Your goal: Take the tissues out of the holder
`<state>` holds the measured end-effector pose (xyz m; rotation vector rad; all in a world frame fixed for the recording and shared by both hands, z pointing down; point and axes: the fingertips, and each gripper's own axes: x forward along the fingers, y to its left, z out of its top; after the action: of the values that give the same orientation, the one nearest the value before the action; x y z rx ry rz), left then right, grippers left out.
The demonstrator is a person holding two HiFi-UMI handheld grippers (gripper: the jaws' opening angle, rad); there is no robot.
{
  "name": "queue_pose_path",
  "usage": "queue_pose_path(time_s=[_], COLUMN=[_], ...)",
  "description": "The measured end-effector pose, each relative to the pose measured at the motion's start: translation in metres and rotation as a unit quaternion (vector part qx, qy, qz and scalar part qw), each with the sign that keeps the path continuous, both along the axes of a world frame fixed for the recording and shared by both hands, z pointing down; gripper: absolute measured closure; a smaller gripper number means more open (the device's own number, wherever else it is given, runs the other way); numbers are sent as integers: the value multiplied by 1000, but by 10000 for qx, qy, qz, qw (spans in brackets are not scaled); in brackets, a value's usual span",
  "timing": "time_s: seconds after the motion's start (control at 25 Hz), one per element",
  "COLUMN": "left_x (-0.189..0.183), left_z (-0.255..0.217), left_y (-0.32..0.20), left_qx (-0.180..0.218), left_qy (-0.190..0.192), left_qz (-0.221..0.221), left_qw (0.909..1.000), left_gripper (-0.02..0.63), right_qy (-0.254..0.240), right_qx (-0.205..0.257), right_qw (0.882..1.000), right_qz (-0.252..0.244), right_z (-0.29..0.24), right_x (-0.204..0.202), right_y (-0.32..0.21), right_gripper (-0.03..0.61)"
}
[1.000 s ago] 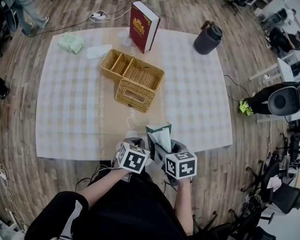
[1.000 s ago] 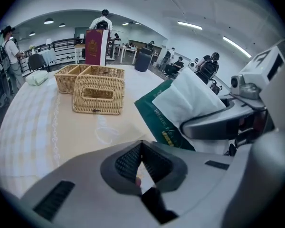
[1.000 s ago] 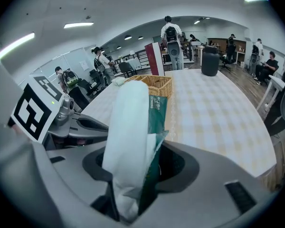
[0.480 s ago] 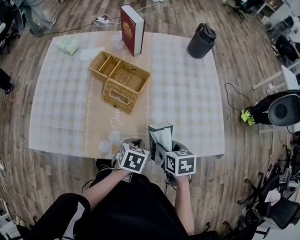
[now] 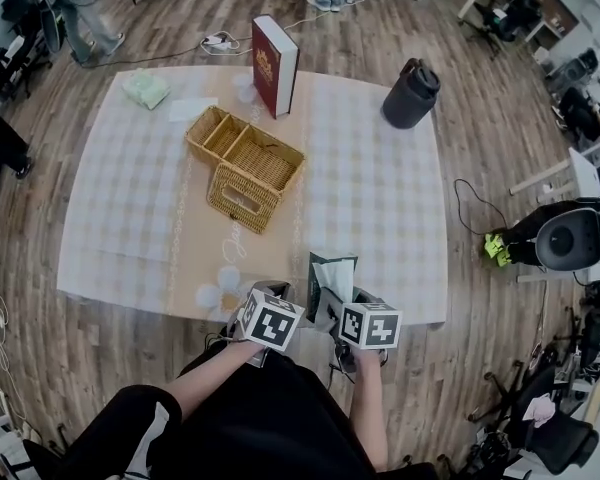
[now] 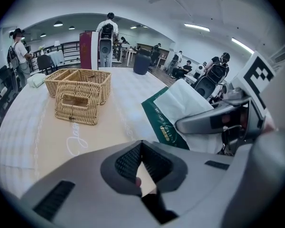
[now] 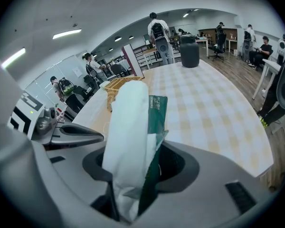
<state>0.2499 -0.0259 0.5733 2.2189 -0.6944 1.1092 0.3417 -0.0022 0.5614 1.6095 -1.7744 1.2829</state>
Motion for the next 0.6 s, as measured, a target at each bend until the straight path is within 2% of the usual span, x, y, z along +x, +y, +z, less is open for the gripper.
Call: queue_pose_path(time_s=[0.4,0.6], left_x=[5,8], left_z=[-16,-17], left_y=[-30,-42], left_qx=[-85,-229], left_qy=[306,516], left_qz=[302,459], left_qw=[9990,9973], left_gripper=[615,615], right_qy=[312,363], right_qx=[-258,-430], right_qw=[9987,9957], right_qz=[321,729], right_z=[-6,-5], right_x=[10,12], right_y=[-12,-13], right_gripper=[353,351])
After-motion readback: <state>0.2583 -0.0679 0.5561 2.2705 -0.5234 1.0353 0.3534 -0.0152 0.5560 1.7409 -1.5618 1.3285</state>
